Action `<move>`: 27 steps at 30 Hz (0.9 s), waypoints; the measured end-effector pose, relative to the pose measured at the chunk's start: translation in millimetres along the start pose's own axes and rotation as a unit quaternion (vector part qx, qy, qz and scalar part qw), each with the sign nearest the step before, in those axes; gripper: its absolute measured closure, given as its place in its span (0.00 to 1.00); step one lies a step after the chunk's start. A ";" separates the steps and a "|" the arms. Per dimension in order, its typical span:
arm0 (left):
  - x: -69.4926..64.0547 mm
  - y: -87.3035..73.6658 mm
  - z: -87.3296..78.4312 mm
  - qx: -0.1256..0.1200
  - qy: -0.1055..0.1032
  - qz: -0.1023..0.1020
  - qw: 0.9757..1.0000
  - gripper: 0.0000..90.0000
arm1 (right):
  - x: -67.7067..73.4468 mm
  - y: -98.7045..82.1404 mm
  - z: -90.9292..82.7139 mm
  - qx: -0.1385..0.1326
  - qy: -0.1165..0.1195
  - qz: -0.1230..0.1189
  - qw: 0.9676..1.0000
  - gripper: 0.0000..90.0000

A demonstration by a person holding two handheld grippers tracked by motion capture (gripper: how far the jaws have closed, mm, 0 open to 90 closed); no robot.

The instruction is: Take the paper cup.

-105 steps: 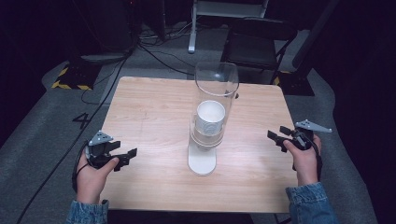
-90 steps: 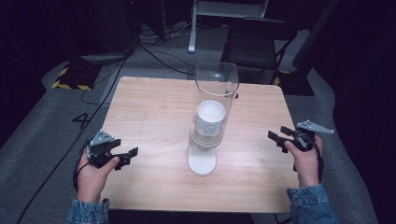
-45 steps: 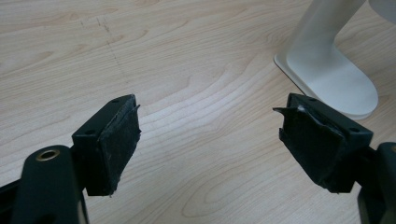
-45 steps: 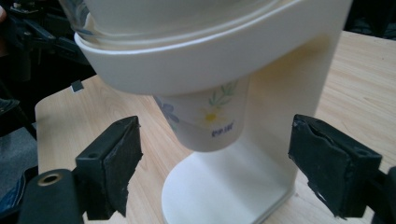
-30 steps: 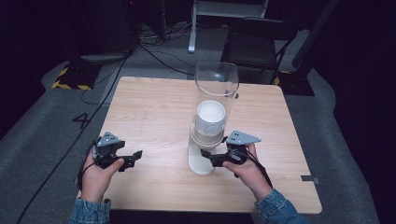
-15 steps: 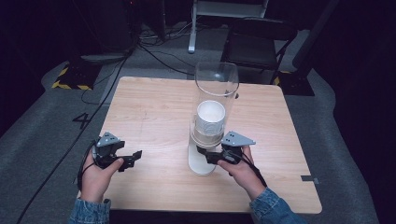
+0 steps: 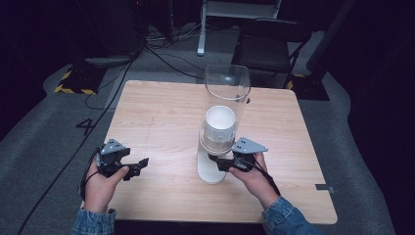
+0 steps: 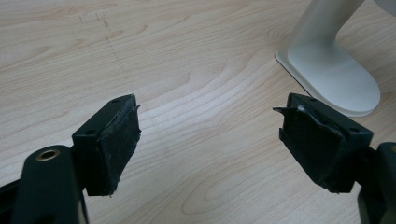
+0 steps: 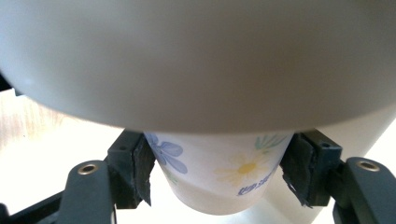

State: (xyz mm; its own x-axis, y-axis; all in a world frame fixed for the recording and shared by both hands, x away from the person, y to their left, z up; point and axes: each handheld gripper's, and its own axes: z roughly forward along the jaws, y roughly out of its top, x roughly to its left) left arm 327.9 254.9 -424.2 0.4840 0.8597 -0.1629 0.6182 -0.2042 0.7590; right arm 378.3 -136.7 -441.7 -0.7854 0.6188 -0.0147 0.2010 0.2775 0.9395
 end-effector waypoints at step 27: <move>0.2 -1.2 -0.4 0.002 0.000 -0.002 1.000 0.22 | 2.8 -1.7 -0.5 0.009 -0.007 0.009 1.000 0.38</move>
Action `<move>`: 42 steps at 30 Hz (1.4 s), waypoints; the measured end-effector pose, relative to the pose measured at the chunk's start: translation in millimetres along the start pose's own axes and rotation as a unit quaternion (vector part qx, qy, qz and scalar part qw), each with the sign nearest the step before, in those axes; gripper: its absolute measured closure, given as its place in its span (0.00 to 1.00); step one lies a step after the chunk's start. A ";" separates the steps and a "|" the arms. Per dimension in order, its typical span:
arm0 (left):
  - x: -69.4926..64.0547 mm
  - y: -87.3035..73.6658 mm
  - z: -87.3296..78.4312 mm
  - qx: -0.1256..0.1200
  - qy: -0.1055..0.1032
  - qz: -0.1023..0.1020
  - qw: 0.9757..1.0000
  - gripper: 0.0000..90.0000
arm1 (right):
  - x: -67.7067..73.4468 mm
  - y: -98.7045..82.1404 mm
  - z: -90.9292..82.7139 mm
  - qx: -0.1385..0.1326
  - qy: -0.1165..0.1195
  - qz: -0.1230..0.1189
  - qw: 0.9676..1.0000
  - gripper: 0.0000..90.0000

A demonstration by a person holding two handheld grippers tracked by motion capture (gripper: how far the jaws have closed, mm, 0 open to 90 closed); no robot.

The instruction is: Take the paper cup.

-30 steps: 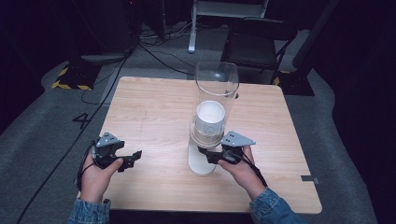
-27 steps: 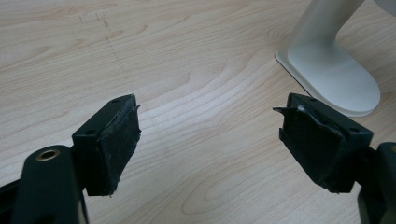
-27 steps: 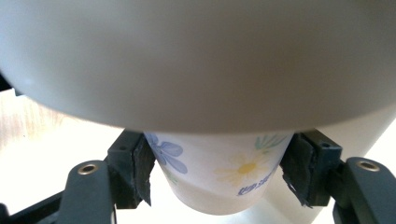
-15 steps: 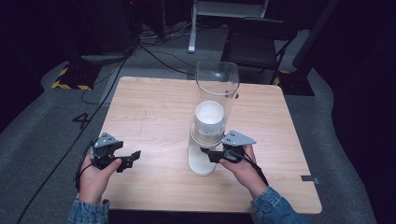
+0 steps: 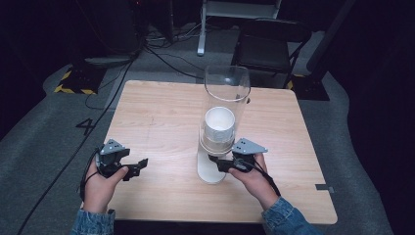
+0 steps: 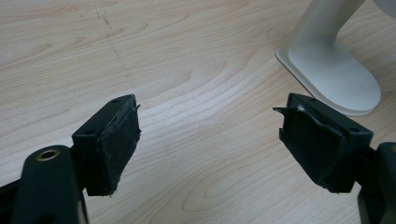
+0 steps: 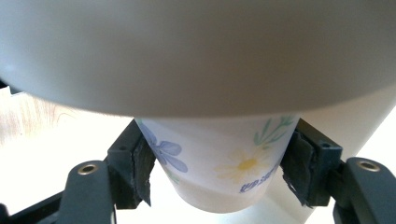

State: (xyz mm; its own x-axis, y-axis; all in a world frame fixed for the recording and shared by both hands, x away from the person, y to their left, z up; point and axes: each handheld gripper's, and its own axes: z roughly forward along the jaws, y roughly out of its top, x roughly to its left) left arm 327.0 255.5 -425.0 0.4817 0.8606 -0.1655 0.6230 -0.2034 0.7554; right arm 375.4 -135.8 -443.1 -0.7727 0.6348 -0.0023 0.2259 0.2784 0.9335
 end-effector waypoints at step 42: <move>0.2 2.5 5.4 0.003 -0.006 0.002 1.000 0.22 | 2.3 -28.0 11.9 0.041 0.009 0.017 0.999 0.38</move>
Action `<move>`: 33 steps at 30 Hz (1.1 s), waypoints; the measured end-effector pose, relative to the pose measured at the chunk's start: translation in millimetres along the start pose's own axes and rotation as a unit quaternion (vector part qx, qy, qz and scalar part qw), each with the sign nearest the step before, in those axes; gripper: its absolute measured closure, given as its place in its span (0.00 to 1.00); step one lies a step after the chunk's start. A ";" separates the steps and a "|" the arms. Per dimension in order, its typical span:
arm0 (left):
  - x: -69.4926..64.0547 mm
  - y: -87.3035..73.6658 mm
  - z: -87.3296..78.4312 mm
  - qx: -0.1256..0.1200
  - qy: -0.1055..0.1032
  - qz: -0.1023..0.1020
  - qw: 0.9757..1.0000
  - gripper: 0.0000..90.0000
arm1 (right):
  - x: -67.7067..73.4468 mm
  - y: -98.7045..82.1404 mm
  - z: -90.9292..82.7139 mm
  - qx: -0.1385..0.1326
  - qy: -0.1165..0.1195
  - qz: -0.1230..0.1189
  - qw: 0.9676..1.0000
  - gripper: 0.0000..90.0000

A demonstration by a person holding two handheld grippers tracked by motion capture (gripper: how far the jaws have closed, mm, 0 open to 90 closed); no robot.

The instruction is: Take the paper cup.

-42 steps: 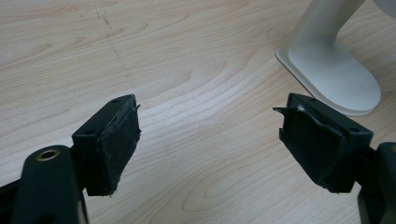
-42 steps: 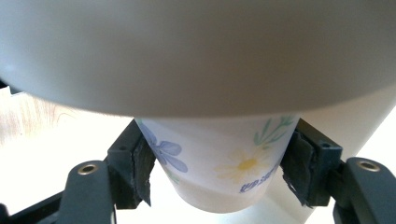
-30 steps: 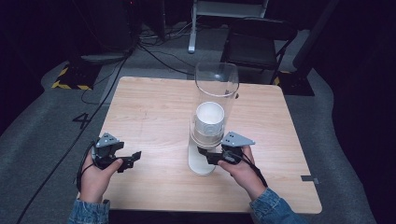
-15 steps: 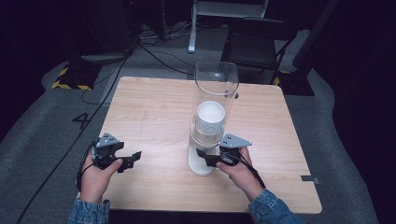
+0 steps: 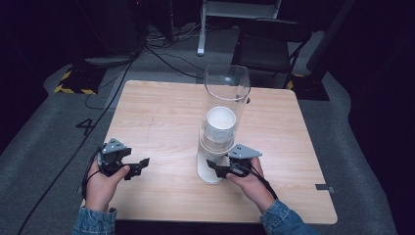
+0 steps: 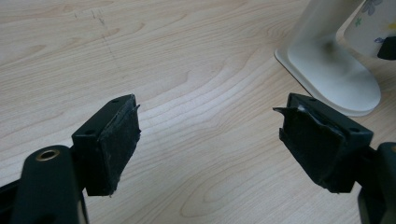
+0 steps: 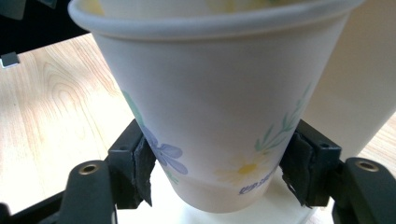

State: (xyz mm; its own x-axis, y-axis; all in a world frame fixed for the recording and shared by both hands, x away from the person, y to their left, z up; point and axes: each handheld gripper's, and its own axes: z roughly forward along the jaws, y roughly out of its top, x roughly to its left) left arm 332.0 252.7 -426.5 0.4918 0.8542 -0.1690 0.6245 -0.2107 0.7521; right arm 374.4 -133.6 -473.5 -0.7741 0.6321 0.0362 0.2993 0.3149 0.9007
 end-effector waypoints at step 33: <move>-2.7 8.5 9.7 0.001 -0.010 0.009 1.000 0.22 | 0.4 -24.4 7.6 0.050 -0.007 -0.002 0.999 0.38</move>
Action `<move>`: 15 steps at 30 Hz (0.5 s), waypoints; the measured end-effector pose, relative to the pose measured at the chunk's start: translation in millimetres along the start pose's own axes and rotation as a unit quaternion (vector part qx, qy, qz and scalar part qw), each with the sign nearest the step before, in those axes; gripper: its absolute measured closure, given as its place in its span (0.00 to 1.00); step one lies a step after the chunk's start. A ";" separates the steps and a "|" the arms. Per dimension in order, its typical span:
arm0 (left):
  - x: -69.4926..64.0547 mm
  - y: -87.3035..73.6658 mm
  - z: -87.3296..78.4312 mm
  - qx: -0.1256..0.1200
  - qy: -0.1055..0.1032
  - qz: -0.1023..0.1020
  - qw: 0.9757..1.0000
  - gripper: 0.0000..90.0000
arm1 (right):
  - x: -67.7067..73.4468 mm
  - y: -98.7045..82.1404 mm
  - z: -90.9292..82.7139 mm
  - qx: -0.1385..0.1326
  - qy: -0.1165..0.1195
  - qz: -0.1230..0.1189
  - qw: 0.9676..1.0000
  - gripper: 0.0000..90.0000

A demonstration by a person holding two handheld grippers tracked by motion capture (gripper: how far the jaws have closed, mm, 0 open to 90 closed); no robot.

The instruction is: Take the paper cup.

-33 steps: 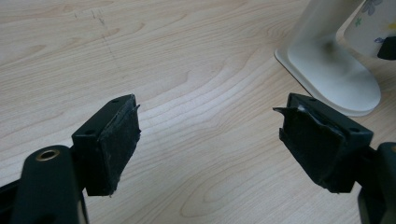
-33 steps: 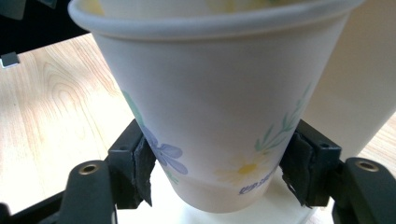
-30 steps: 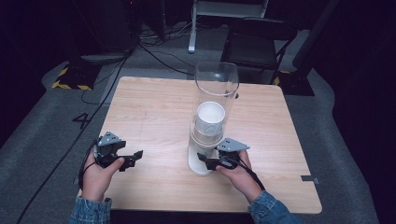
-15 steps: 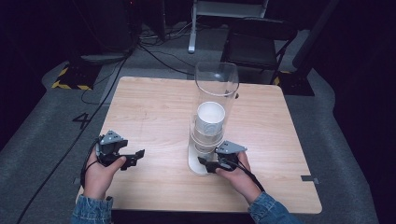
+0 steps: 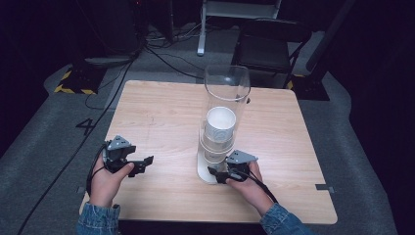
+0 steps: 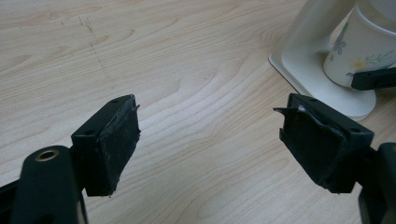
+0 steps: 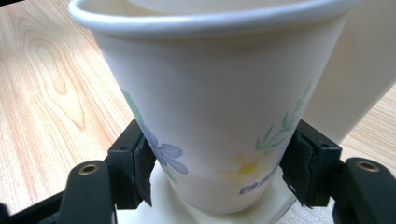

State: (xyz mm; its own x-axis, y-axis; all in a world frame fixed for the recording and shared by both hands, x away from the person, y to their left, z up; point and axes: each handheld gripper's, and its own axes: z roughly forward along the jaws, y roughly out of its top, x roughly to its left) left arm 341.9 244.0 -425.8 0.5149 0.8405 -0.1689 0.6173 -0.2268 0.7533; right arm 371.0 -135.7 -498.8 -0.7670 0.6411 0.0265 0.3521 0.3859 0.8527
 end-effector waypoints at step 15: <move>-0.9 7.7 8.8 0.008 -0.007 0.013 1.000 0.21 | -10.2 -6.8 -18.5 0.004 -0.023 -0.004 1.000 0.38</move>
State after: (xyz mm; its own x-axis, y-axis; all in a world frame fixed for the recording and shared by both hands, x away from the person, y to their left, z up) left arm 351.4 237.1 -425.5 0.5389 0.8272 -0.1590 0.6136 -0.2563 0.7468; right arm 366.5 -157.1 -495.2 -0.7441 0.6681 -0.0047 0.3508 0.3967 0.8483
